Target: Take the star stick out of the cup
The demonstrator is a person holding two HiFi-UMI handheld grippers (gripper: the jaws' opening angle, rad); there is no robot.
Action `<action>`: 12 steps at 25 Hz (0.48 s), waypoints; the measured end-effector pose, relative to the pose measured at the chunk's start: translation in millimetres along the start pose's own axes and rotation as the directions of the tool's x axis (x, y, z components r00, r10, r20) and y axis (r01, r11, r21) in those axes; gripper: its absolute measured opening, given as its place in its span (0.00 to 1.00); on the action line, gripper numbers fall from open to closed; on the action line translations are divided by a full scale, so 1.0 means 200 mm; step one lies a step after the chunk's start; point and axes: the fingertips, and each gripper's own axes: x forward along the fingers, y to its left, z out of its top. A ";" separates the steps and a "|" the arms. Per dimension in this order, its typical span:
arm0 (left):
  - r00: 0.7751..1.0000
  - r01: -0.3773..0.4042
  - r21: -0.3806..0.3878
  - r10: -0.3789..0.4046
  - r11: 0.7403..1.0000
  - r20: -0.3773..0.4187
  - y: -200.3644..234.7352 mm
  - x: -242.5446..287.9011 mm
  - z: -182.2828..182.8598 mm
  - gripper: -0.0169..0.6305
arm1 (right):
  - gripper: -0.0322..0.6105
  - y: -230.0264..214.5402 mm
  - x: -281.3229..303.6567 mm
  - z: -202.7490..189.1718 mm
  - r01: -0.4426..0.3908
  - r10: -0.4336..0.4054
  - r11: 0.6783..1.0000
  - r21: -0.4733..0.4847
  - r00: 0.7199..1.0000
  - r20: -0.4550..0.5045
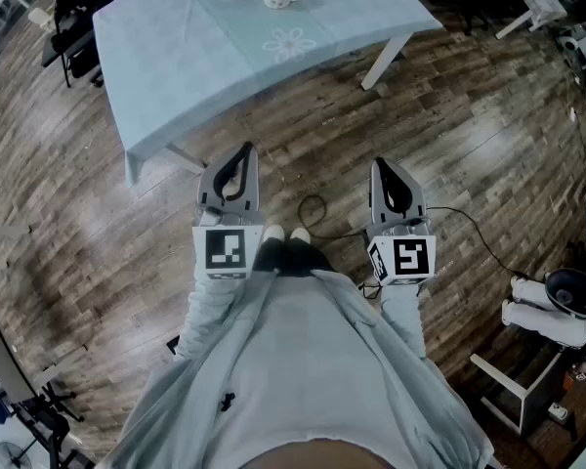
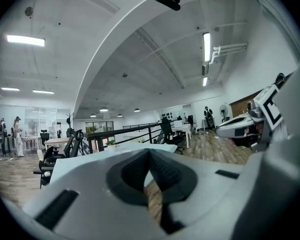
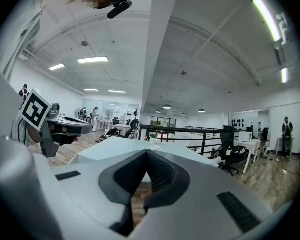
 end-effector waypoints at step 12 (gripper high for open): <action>0.998 -0.057 -0.023 0.057 0.998 -0.009 -0.05 0.04 -0.01 0.05 | 0.07 -0.11 0.01 -0.05 -0.015 0.015 1.000 0.003 1.000 0.016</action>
